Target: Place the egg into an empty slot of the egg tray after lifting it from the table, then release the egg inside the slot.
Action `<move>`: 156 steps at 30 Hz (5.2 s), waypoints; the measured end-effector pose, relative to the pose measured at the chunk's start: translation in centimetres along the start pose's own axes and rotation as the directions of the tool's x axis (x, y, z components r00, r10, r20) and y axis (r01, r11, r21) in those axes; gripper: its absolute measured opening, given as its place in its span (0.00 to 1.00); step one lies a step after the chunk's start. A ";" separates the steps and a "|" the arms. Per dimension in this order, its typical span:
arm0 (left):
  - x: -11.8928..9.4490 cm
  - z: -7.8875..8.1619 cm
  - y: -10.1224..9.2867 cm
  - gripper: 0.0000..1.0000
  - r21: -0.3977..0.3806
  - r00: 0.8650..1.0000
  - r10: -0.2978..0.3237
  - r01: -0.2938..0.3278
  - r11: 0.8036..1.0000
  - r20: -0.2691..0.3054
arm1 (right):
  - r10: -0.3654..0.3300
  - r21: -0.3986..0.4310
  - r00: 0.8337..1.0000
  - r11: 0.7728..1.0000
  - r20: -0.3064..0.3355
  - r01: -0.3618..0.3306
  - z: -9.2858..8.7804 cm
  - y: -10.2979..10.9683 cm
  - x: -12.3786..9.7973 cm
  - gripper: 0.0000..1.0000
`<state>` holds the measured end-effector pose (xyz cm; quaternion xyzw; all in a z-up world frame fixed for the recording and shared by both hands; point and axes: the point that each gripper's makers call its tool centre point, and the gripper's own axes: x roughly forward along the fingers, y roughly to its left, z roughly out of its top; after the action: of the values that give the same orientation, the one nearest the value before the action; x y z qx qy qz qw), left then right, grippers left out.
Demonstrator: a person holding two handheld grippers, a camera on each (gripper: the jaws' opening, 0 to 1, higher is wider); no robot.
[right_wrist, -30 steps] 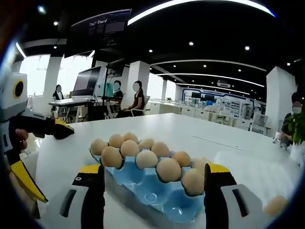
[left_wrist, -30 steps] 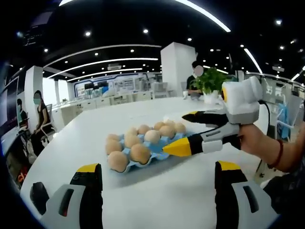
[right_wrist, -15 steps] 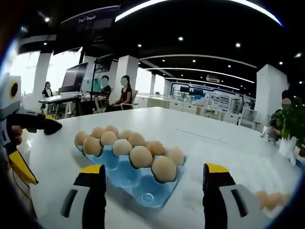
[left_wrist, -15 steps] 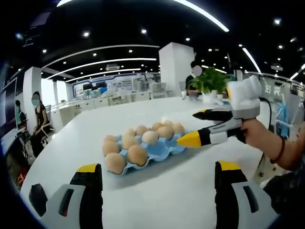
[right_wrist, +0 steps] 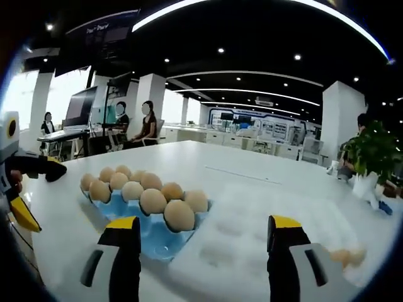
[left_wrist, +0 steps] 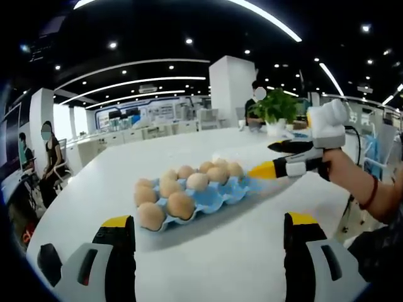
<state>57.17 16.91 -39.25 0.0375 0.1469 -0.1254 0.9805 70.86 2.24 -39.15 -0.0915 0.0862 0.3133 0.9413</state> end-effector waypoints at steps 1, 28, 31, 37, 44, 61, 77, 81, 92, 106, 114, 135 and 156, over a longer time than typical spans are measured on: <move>0.0 0.0 0.0 1.00 -0.001 1.000 -0.001 0.001 1.000 0.000 | -0.002 0.001 1.000 1.000 -0.002 0.002 0.0 -0.1 0.0 0.86; 1.0 -0.1 0.0 1.00 0.003 1.000 -0.013 0.013 1.000 -0.011 | -0.099 0.050 0.994 0.994 -0.050 0.102 -2.0 -5.9 -2.8 0.80; 1.1 0.0 -0.1 1.00 0.011 1.000 -0.015 0.016 1.000 -0.011 | -0.113 0.101 0.992 0.988 -0.051 0.118 -2.4 -6.9 -3.1 0.77; 1.3 -0.1 -0.5 1.00 0.018 1.000 -0.017 0.018 1.000 -0.018 | -0.127 0.154 0.991 0.979 -0.038 0.132 -2.7 -8.4 -3.8 0.73; 1.1 0.0 -1.2 1.00 0.026 1.000 -0.020 0.020 0.999 -0.017 | -0.121 0.169 0.991 0.977 -0.050 0.128 -3.2 -8.9 -4.0 0.67; 1.3 -0.3 -1.6 1.00 0.044 0.999 -0.023 0.025 0.999 -0.032 | -0.203 0.182 0.978 0.961 -0.043 0.208 -5.0 -10.3 -3.8 0.47; 1.1 -0.9 -1.0 1.00 0.031 0.999 -0.018 0.019 0.999 -0.047 | -0.314 0.166 0.948 0.934 -0.049 0.317 -5.4 -11.7 -3.9 0.31; 1.0 -1.0 -0.8 1.00 0.022 0.999 -0.011 0.012 1.000 -0.046 | -0.293 0.158 0.954 0.941 -0.060 0.299 -5.4 -11.8 -3.7 0.31; 1.6 -0.9 -1.3 0.99 0.035 0.998 -0.028 0.030 0.999 -0.051 | -0.279 0.145 0.958 0.947 -0.064 0.286 -5.5 -11.8 -3.5 0.30; 1.2 -0.7 -0.8 0.99 0.020 0.999 -0.002 0.003 1.000 -0.044 | -0.271 0.141 0.962 0.952 -0.024 0.271 -4.7 -11.7 -4.2 0.30; 1.4 -0.5 -1.2 0.99 0.025 0.999 -0.016 0.017 1.000 -0.040 | -0.281 0.129 0.959 0.953 0.030 0.275 -3.2 -11.7 -4.7 0.30; 0.8 -0.6 -0.8 0.99 0.023 0.999 -0.005 0.006 1.000 -0.033 | -0.192 0.111 0.978 0.977 0.084 0.182 -1.0 -8.6 -3.9 0.30; 0.1 -0.9 -0.4 0.99 0.021 1.000 0.002 -0.001 1.000 -0.030 | -0.065 0.130 0.993 0.990 0.098 0.052 0.0 -4.1 -2.4 0.30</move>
<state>56.93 16.58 -40.14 0.0499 0.1601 -0.1255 0.9778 71.46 -2.34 -38.15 -0.0176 0.0551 0.2837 0.9572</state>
